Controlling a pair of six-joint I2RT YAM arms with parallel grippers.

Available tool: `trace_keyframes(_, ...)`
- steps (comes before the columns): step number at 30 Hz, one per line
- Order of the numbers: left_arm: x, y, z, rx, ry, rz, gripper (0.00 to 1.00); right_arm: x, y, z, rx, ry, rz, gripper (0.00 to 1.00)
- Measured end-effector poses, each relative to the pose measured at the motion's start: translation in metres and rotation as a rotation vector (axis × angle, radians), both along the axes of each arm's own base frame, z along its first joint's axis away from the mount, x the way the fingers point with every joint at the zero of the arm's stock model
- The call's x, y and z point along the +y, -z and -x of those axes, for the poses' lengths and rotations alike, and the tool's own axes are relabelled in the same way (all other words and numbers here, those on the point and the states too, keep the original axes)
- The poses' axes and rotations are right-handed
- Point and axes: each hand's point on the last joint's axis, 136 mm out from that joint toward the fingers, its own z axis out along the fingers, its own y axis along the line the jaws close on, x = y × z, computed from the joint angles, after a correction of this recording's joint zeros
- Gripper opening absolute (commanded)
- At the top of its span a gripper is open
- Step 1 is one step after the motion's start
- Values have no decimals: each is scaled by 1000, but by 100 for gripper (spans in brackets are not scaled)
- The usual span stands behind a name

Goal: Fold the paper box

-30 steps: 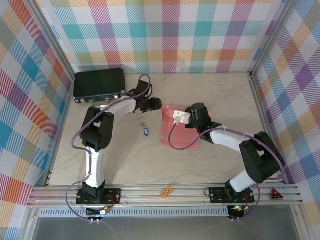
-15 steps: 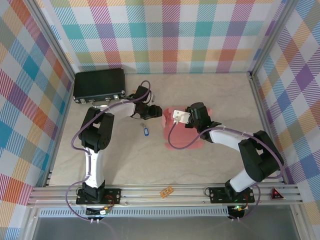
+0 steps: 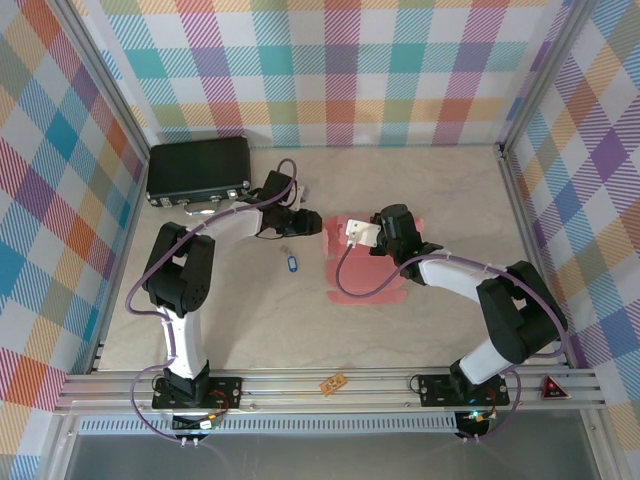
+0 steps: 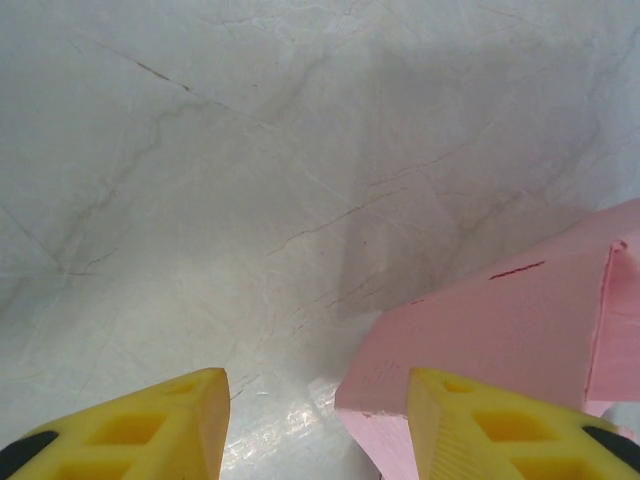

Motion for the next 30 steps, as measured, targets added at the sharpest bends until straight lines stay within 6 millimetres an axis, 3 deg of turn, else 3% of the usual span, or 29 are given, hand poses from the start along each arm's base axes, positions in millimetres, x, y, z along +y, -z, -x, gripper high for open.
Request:
trace_keyframes(8,-12,-2,8,-26,102,56,49,1,0,-2,0,1,1,0)
trace_keyframes(20,-19,16,34,-35,213,86,46,1,1,-3,0,7,2,0)
trace_keyframes(30,-34,7,27,-138,252,104,45,1,0,-4,2,11,-2,0)
